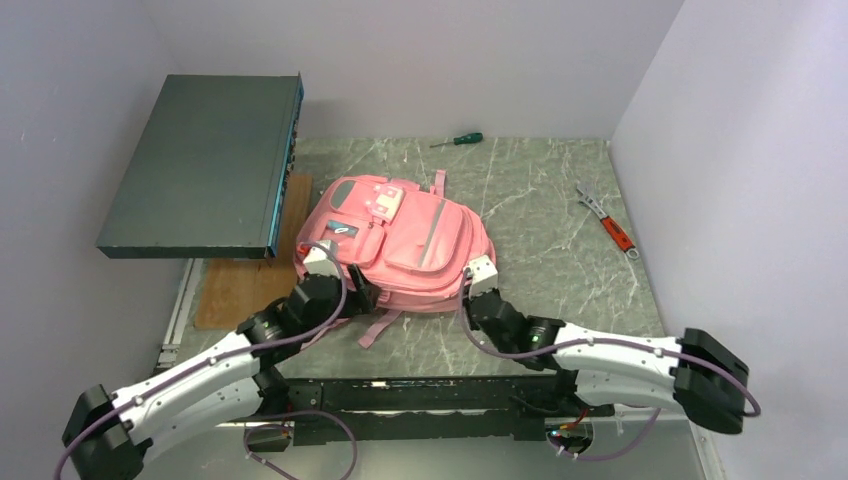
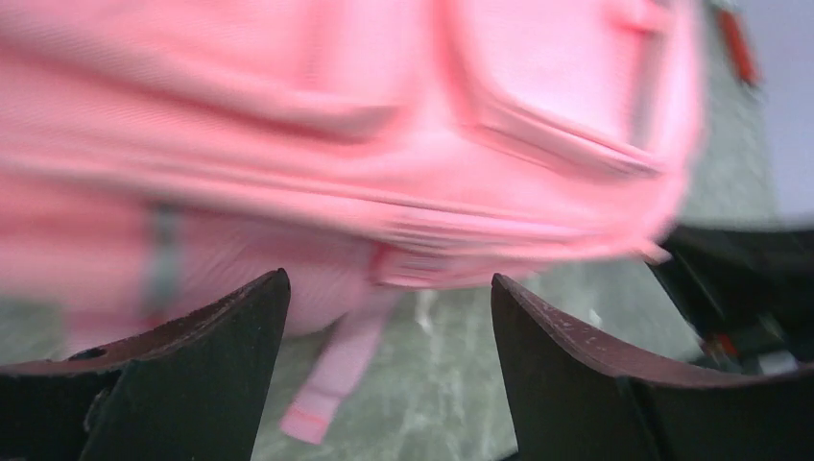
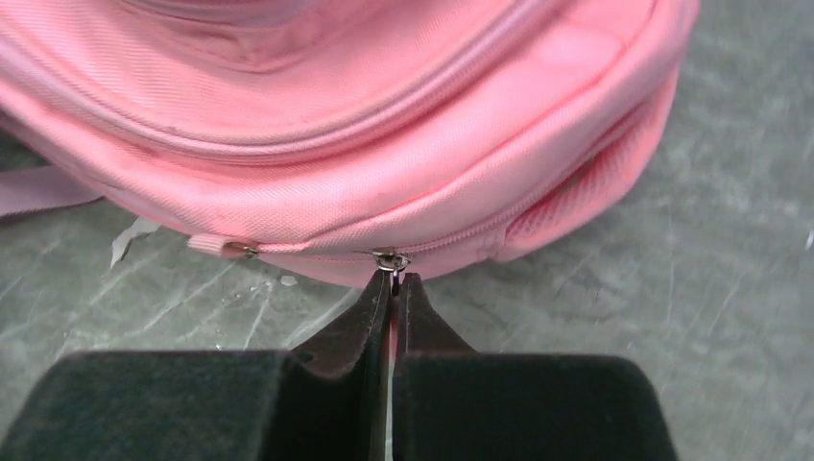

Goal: Pack the student bag
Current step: Zip the student bag at the center of the board.

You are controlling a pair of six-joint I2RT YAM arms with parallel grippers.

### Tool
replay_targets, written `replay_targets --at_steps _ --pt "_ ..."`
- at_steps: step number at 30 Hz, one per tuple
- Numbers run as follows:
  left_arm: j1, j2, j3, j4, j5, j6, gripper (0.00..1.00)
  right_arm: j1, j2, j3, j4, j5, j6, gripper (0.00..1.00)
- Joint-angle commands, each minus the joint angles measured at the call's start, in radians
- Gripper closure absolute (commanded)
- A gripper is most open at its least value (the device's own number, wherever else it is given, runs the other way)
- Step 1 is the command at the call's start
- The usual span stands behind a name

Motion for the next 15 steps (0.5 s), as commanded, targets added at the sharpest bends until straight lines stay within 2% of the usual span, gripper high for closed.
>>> replay_targets --at_steps 1,3,5,7,10,13,15 --pt "-0.093 -0.088 -0.034 0.395 0.243 0.408 0.18 -0.099 -0.123 -0.030 0.254 -0.262 -0.461 1.00" --pt "-0.184 -0.051 -0.010 0.433 0.237 0.517 0.18 -0.148 -0.135 0.006 0.170 -0.310 -0.508 1.00" --pt "-0.286 0.018 0.017 0.480 0.168 0.634 0.18 -0.197 -0.140 0.032 0.103 -0.376 -0.573 1.00" --pt "-0.372 0.106 0.038 0.574 0.094 0.772 0.15 -0.220 -0.144 0.046 0.078 -0.342 -0.580 1.00" --pt "-0.422 0.260 0.040 0.754 0.005 0.939 0.08 -0.259 -0.136 0.067 0.017 -0.399 -0.567 1.00" --pt "-0.436 0.407 0.025 0.974 -0.018 1.121 0.03 -0.260 -0.146 0.056 0.014 -0.417 -0.571 1.00" --pt "-0.456 0.494 0.057 1.033 -0.049 1.225 0.01 -0.262 -0.148 0.063 0.000 -0.430 -0.572 1.00"
